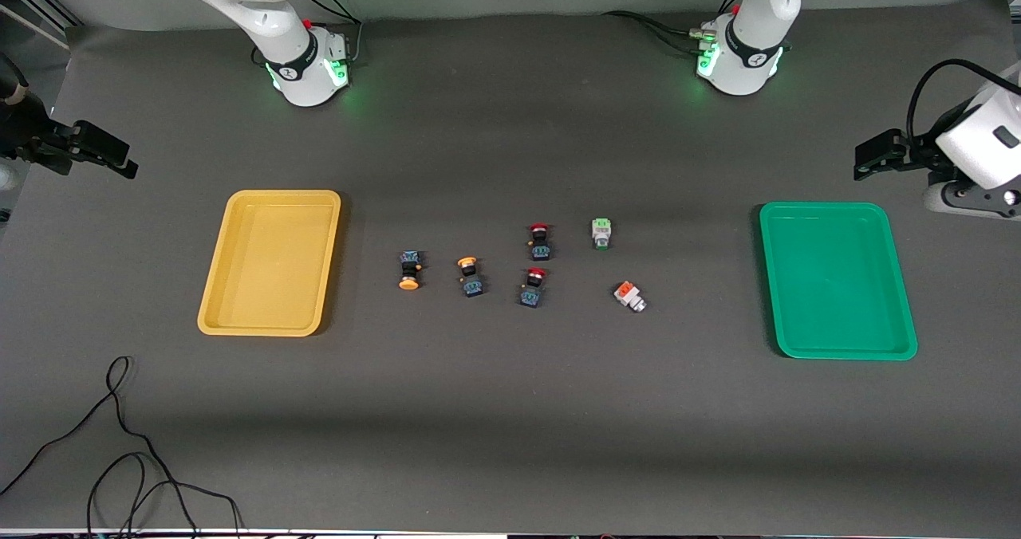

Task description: Place green and yellow buttons in trays

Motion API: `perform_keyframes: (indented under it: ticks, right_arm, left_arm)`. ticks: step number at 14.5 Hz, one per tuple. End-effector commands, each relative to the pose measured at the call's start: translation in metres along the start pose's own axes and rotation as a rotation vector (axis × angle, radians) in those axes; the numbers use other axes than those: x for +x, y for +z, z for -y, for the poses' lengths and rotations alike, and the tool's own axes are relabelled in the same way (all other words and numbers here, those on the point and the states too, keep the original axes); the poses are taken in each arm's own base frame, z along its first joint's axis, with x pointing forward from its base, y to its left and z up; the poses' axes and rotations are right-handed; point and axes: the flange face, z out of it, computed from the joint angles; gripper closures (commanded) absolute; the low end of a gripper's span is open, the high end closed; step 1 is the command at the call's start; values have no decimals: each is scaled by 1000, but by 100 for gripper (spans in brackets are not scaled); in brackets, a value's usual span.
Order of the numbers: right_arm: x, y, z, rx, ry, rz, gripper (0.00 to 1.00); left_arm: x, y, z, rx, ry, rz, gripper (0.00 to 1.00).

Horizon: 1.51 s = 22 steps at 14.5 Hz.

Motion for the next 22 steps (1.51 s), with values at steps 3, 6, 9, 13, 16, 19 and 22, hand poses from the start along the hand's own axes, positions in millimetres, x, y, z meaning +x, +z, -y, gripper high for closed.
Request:
perform_keyframes:
  ticks: [3, 6, 9, 13, 16, 19, 22]
  right_arm:
    - [3, 2, 5, 5, -39, 50, 0]
    - [11, 6, 16, 7, -56, 56, 0]
    - [13, 17, 54, 0, -108, 72, 0]
    - [21, 40, 111, 22, 28, 73, 0]
    - [28, 83, 172, 18, 76, 71, 0]
    - [32, 151, 226, 7, 123, 81, 0]
    - [27, 233, 254, 2, 101, 90, 0]
  left_arm:
    - [-5, 17, -81, 21, -14, 27, 0]
    - [-8, 42, -149, 18, -44, 20, 0]
    - [-28, 58, -237, 22, -86, -23, 0]
    - [-49, 64, -303, 3, -105, -75, 0]
    - [-41, 113, -307, -24, -110, -87, 0]
    - [-44, 192, -308, -28, -96, -113, 0]
    - [-40, 253, -299, -43, -95, -109, 0]
